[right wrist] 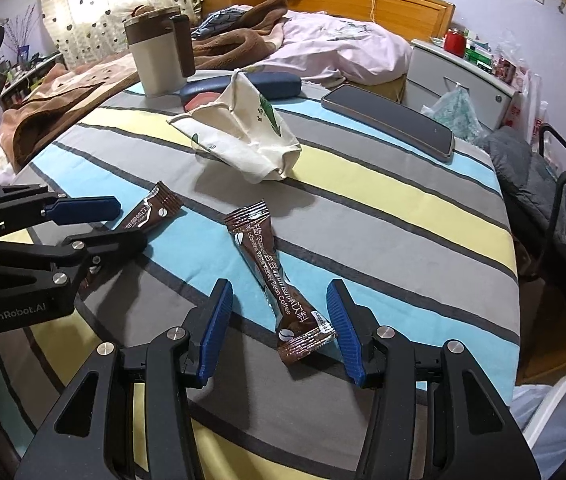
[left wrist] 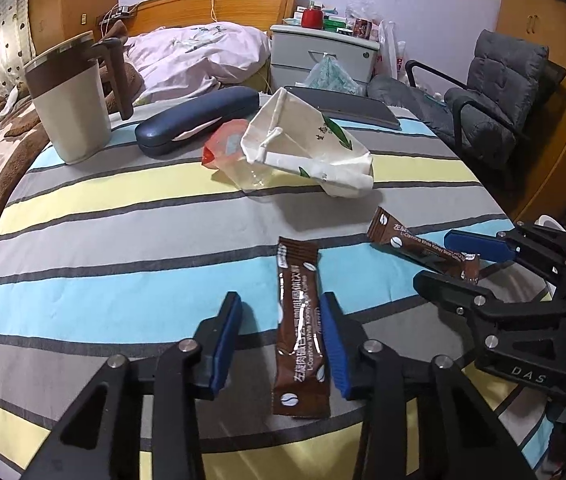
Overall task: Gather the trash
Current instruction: 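Grasp the brown snack bar wrapper with the right gripper, then grasp the second brown snack wrapper with the left gripper while the right gripper holds its wrapper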
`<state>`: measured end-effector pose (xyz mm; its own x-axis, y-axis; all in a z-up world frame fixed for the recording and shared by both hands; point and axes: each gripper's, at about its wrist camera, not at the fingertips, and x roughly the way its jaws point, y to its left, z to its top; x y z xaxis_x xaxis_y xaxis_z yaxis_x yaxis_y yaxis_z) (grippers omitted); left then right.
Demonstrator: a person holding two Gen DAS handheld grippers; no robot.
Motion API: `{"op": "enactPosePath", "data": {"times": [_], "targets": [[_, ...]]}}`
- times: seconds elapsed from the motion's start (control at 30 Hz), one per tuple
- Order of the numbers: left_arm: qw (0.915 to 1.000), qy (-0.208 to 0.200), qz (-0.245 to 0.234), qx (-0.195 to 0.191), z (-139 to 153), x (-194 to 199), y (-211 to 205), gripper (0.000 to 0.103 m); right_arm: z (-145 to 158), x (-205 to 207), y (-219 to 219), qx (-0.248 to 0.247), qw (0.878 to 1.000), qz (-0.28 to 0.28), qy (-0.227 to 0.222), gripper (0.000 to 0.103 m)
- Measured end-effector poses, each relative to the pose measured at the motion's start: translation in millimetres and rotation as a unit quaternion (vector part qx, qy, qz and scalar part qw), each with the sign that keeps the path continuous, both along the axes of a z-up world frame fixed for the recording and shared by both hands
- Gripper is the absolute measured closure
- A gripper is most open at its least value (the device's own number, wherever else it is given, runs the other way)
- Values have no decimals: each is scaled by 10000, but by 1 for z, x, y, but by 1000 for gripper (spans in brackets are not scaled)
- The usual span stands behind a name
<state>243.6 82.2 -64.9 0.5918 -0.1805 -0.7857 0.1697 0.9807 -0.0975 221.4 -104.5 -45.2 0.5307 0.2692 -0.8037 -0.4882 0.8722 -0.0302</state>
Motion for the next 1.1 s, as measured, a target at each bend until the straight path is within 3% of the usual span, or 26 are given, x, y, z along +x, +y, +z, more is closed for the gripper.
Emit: {"op": "enactPosePath", "data": {"times": [0.27,0.37,1.1], "targets": [[10000,-2,6,-12,0,0,0,73,1,0,1,54,10000,27,11,79],[10000,7,13,-85,1,-1,1,82,1,0,0,102,9999,-8,36,79],[9994,-176,-61,-285,17,-25,-4,82,14,-21,-12,518,9979,-357,-137,80]]}}
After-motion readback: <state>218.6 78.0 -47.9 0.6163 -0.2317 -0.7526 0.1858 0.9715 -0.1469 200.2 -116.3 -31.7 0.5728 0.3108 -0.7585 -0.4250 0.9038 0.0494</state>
